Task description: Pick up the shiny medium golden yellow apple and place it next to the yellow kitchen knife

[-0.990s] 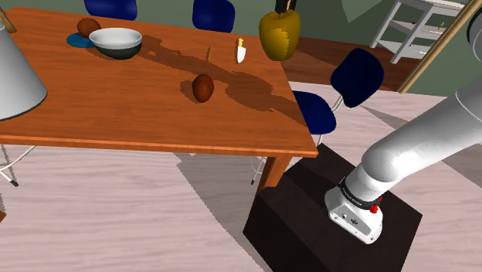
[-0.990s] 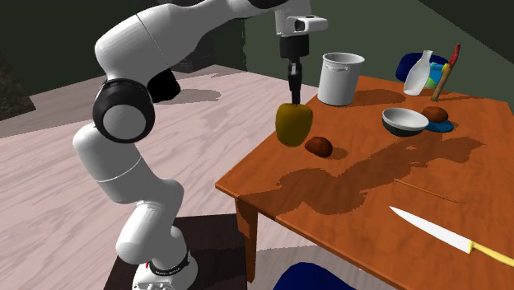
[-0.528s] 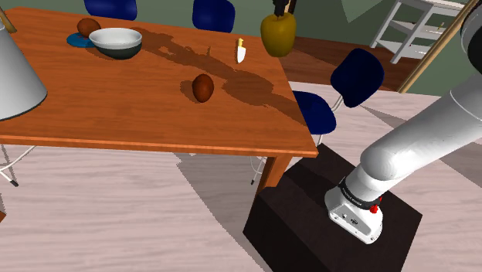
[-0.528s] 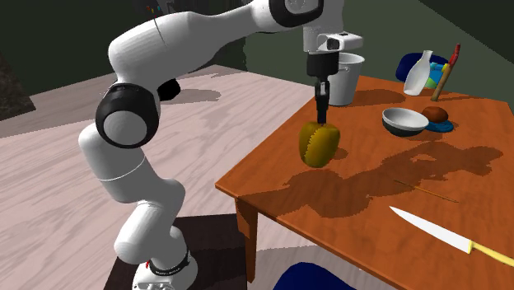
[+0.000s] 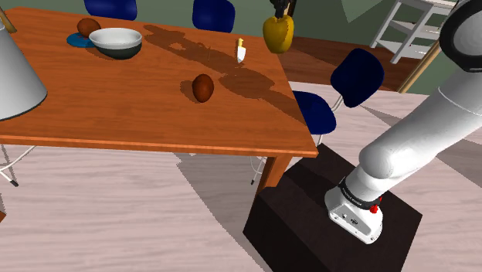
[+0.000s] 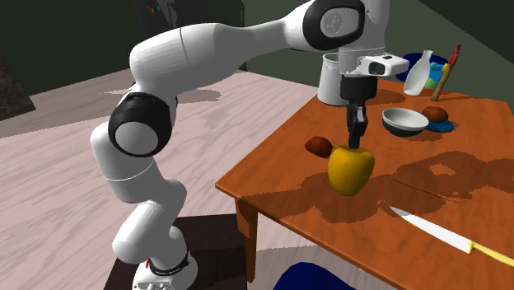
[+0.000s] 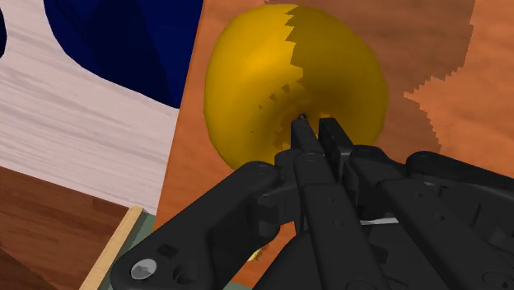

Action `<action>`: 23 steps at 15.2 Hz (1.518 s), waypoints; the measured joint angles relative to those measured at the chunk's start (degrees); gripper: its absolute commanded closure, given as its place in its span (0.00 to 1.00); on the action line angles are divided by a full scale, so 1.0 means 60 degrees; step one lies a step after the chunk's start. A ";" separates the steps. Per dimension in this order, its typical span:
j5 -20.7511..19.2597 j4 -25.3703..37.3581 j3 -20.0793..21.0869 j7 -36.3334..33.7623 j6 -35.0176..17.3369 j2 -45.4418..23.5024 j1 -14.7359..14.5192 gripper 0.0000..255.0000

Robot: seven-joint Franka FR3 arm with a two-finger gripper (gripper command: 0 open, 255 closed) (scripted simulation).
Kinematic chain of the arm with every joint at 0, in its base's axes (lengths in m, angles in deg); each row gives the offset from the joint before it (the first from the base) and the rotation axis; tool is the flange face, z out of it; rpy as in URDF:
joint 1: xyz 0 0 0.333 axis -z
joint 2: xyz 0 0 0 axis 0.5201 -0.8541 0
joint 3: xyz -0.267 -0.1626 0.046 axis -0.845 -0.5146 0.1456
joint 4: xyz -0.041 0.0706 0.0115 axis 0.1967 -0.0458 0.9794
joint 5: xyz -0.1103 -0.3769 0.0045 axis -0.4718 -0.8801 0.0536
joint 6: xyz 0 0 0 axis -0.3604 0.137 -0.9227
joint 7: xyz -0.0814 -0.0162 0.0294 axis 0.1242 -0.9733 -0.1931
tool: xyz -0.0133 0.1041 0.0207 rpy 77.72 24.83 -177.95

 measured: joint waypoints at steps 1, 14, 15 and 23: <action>-0.0069 0.0067 -0.0063 0.0115 -0.0140 -0.0192 0.0062 1.00; -0.0886 0.2290 -0.0689 0.1420 -0.0806 -0.2967 0.0628 1.00; -0.0861 0.2092 -0.0695 0.1416 -0.0948 -0.2906 0.0663 1.00; -0.0718 0.0464 -0.0724 0.1262 -0.2185 -0.2498 0.0851 1.00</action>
